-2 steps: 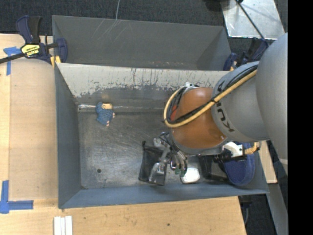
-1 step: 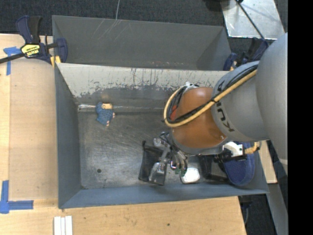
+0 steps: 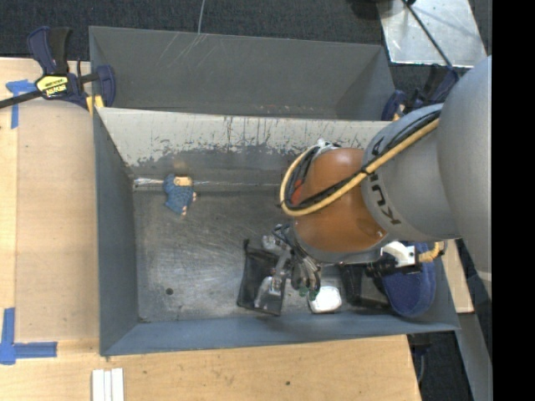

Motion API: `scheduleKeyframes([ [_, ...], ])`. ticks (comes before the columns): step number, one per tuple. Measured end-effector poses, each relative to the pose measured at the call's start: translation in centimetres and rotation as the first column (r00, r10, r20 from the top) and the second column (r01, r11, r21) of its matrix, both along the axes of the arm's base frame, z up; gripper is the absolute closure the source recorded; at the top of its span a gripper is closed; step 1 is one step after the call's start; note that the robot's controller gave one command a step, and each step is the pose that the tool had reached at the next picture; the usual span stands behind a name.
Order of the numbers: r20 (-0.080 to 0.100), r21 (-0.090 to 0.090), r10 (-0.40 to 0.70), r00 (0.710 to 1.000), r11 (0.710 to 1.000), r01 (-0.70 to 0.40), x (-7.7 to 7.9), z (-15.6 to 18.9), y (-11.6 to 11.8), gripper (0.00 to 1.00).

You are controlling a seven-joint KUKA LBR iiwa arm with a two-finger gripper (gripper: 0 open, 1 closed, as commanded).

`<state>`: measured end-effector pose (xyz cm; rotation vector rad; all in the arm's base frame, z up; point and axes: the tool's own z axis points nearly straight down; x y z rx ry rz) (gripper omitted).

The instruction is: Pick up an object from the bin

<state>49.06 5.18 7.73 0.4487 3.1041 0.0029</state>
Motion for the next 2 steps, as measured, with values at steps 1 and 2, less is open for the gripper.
scheduleKeyframes([
  [1, 0.002, 0.000, -0.001, 1.000, 1.000, 0.001, 0.08, 0.04, -0.03, 0.00],
  [2, 0.013, 0.000, -0.003, 1.000, 1.000, 0.003, 0.50, 0.40, -0.09, 1.00],
])
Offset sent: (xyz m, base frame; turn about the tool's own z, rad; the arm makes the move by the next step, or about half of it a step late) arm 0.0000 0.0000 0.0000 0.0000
